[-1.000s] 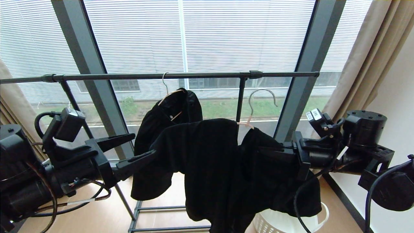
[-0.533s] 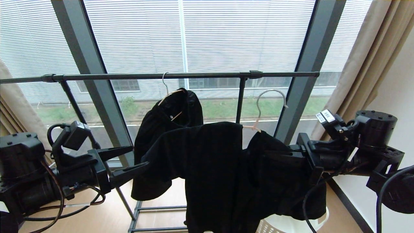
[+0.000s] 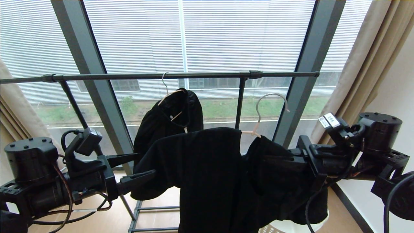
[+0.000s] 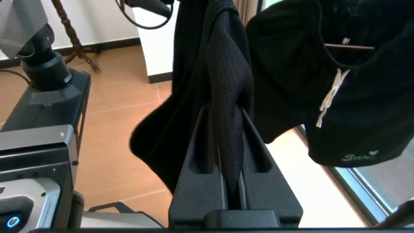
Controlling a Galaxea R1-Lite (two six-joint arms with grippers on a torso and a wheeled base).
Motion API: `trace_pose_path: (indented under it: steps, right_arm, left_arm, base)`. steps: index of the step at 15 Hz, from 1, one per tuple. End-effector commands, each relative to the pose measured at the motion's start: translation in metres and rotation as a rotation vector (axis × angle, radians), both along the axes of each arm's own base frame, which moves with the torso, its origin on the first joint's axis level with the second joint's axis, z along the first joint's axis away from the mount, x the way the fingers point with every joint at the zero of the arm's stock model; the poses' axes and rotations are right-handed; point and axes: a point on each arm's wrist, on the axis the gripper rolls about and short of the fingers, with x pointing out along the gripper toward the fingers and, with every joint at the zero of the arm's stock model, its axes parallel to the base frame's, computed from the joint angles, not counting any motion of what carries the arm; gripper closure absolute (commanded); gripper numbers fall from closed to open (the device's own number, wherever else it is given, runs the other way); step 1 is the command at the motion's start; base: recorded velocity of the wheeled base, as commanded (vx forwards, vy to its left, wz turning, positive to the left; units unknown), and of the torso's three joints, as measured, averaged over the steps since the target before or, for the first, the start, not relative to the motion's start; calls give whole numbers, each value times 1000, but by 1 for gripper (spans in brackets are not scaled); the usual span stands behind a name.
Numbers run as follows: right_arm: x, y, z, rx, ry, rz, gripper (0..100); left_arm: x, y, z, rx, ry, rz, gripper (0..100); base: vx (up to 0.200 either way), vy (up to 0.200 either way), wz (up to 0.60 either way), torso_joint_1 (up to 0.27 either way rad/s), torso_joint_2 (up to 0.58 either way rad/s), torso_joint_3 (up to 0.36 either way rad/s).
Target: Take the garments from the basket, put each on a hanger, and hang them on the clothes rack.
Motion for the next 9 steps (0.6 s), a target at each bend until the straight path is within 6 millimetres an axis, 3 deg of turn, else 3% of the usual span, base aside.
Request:
trace_pose_path:
  steps: [1,2,9]
  right_arm:
    - [-3,-1,4,4,-14,1,100]
    - [-3,-1,4,4,-14,2,100]
    - [-1,0,3,6,-10,17,100]
  left_arm:
    - [1,-1,-4,1,17,-4,0]
    - [2,-1,-4,-1,19,-4,100]
    - [6,1,-7,1,15,5,100]
  base:
    - [0,0,0,0,0,0]
    - [0,0,0,0,0,0]
    - [0,0,0,0,0,0]
